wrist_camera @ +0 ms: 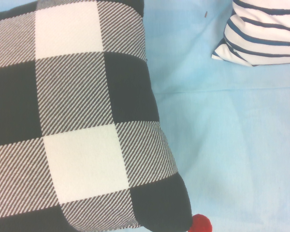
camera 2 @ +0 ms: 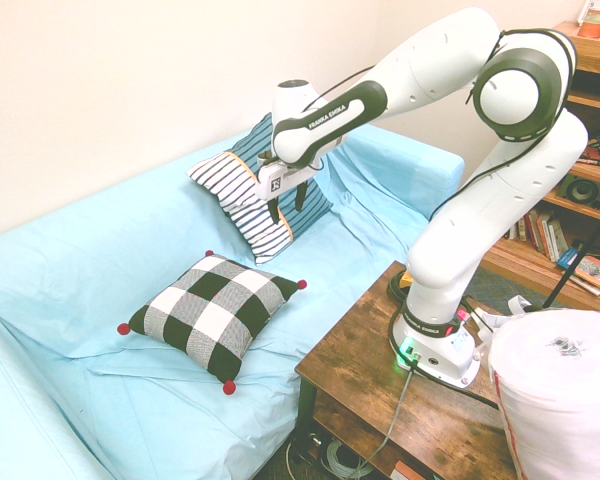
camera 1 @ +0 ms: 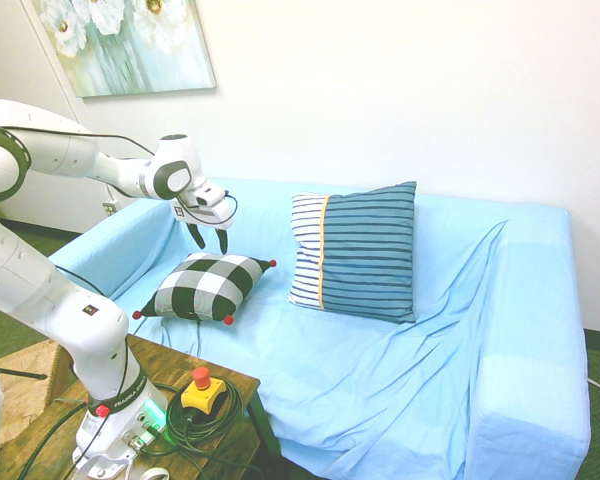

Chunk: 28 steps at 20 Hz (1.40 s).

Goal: Lift the pillow

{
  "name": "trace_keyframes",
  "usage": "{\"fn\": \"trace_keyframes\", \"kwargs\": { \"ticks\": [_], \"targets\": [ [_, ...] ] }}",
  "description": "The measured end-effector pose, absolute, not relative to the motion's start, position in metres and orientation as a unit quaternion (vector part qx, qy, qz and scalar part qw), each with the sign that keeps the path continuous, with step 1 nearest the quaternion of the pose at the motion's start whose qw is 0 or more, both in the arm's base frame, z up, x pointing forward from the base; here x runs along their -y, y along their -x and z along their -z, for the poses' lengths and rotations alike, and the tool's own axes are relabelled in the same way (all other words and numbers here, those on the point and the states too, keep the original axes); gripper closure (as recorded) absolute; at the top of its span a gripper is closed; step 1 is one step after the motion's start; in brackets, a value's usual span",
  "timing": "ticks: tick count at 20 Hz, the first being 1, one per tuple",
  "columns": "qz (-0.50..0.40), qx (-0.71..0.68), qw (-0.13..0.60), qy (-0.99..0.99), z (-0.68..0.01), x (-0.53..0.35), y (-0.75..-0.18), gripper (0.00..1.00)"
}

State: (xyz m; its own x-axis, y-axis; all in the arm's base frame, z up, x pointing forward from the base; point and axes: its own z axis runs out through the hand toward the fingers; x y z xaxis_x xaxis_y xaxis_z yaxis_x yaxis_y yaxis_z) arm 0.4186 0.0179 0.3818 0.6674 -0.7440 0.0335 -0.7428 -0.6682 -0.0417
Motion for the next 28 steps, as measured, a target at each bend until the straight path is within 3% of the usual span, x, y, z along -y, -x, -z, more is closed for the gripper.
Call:
{"fn": "trace_keyframes", "kwargs": {
  "ticks": [4,10,19,28],
  "targets": [
    [0.022,-0.398,0.011,0.917,-0.380,-0.027,-0.418,0.00],
    [0.014,-0.355,-0.003,0.935,-0.349,-0.113,-0.410,0.00],
    [-0.020,-0.329,-0.035,0.943,-0.243,-0.183,-0.338,0.00],
    [-0.039,-0.317,-0.003,0.948,-0.143,-0.208,-0.310,0.00]
  ]
}}
